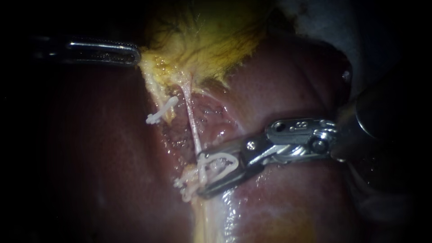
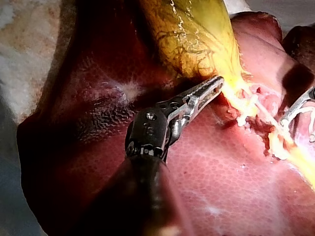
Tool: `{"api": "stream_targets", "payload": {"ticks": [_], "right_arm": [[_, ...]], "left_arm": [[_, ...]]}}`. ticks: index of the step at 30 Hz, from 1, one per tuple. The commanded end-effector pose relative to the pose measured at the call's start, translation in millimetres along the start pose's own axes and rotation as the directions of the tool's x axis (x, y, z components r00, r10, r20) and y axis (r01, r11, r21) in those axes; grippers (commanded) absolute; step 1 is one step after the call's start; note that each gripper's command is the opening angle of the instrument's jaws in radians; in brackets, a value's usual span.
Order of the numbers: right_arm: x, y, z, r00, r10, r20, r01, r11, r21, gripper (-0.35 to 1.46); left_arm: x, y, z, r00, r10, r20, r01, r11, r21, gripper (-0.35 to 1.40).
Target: Clipping first clip right tube
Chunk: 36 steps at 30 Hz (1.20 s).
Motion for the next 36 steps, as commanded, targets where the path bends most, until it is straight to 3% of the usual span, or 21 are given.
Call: {"api": "stream_targets", "payload": {"ticks": [1, 12, 27, 31, 36], "right_arm": [[-0.1, 0.1, -0.1, 1.0, -0.001, 0.001, 0.001, 1.0, 0.001, 0.54], [-0.7, 2.0, -0.4, 1.0, 0.001, -0.016, -0.001, 1.0, 0.01, 0.54], [-2.3, 5.9, 1.4, 0.998, 0.053, -0.036, -0.053, 0.999, 0.012, 0.54], [-2.3, 6.1, 2.3, 0.993, 0.082, -0.08, -0.079, 0.996, 0.036, 0.54], [-1.8, 6.1, 3.3, 0.982, 0.127, -0.138, -0.111, 0.987, 0.115, 0.55]], "left_arm": [[0.0, 0.0, 0.0, 1.0, 0.0, 0.0, 0.0, 1.0, 0.001, -0.35], [0.0, 0.0, 0.0, 1.0, 0.0, 0.0, 0.0, 1.0, 0.001, -0.35], [0.0, 0.0, 0.0, 1.0, 0.0, 0.0, 0.0, 1.0, 0.001, -0.35], [0.0, 0.0, 0.0, 1.0, 0.0, 0.0, 0.0, 1.0, 0.001, -0.35], [0.0, 0.0, 0.0, 1.0, 0.0, 0.0, 0.0, 1.0, 0.001, -0.35]]}}
